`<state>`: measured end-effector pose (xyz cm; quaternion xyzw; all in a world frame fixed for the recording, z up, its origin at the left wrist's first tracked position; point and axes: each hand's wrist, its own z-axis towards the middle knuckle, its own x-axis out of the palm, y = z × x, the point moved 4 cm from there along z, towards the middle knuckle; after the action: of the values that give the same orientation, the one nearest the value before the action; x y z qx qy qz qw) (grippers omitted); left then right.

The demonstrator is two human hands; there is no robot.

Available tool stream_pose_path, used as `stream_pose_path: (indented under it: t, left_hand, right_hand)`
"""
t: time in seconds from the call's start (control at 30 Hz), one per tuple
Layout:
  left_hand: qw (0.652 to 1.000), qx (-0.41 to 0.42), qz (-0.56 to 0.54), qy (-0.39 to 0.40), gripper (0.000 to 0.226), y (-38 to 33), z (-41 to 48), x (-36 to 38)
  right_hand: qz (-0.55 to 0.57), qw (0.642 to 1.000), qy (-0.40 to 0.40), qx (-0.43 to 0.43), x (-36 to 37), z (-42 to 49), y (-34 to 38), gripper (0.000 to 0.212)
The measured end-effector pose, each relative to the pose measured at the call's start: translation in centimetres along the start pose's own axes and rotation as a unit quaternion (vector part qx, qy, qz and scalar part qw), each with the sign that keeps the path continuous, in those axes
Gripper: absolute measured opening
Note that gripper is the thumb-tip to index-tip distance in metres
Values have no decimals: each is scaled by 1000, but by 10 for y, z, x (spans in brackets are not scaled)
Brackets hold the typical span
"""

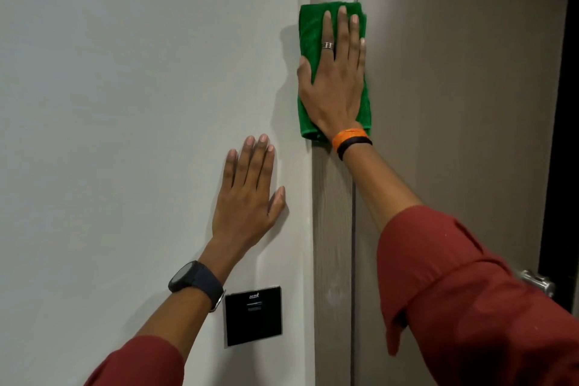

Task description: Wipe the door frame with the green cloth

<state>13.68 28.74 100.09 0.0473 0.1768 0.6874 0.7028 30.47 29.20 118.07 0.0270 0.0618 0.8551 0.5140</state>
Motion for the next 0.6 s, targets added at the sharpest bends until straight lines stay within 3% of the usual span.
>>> stream_pose_path:
  t: [0.2, 0.3, 0.4, 0.6]
  left_hand:
    - [1000, 7, -2, -4, 73, -5, -5, 1]
    - [1000, 6, 0, 1, 73, -7, -6, 0]
    - [1000, 9, 1, 11, 74, -6, -7, -1]
    - [1000, 9, -2, 16, 74, -11, -11, 2]
  right_hand:
    - [51, 989, 25, -134, -3, -66, -16, 72]
    - [67, 984, 65, -151, -4, -145, -30, 75]
    - [47, 987, 80, -132, -3, -186, -38, 74]
    - [47, 999, 12, 0, 0, -106, -24, 71]
